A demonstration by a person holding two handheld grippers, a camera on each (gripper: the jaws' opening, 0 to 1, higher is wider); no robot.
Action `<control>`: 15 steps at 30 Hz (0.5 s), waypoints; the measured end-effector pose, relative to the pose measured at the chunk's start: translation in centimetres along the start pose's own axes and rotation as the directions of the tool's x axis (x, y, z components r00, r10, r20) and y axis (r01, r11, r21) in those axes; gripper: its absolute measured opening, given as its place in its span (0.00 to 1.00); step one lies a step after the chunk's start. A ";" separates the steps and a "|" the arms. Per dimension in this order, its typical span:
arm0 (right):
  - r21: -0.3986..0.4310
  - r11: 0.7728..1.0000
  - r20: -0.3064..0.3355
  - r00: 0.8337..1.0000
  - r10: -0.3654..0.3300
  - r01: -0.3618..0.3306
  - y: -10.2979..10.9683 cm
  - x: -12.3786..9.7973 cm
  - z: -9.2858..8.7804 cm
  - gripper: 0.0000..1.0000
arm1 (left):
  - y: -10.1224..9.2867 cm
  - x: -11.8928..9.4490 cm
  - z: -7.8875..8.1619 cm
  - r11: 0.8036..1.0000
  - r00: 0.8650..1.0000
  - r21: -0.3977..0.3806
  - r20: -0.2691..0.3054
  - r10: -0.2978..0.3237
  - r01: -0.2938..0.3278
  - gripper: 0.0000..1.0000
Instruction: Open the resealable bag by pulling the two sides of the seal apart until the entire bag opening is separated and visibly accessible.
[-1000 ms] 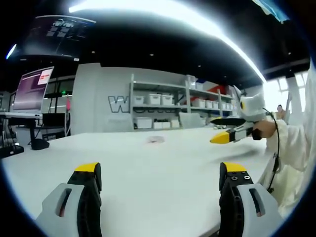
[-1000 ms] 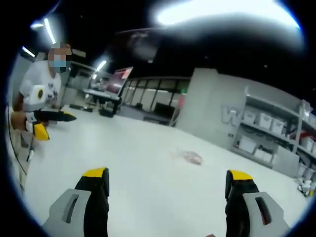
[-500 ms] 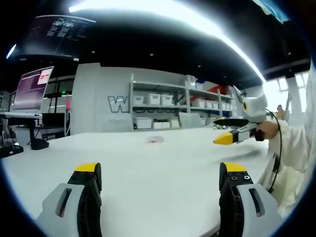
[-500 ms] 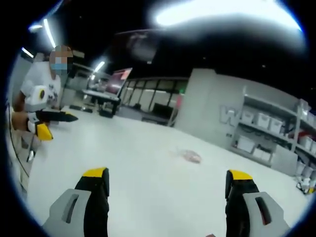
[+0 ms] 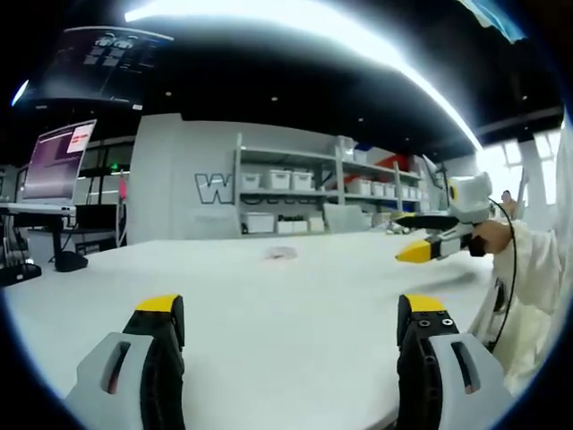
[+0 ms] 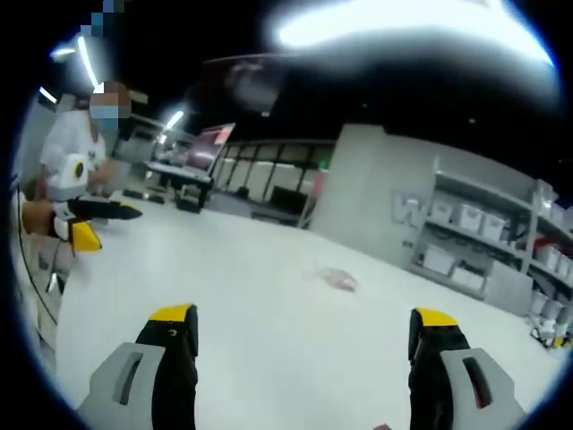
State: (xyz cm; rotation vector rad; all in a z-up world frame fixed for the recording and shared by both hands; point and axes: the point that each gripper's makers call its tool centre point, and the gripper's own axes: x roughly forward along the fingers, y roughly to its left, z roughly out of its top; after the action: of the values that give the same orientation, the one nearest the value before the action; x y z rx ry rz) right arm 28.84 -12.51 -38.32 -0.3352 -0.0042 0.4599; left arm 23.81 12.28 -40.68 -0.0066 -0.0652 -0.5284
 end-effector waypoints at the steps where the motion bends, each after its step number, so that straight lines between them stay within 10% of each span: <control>1: 0.000 1.000 -0.002 1.000 -0.002 0.002 0.0 -0.1 -0.1 1.00 | 0.0 0.0 0.0 1.000 1.000 -0.001 0.000 0.000 0.000 0.98; 15: 0.026 0.999 -0.003 0.999 -0.038 0.038 0.0 -2.1 -0.4 1.00 | 0.4 0.1 0.0 1.000 1.000 -0.001 0.002 0.006 -0.006 0.98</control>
State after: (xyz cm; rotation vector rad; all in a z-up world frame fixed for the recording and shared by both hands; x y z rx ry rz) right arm 27.01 -13.56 -38.59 -0.3099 -0.0020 0.4212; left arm 24.05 12.57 -40.66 -0.0078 -0.0666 -0.5226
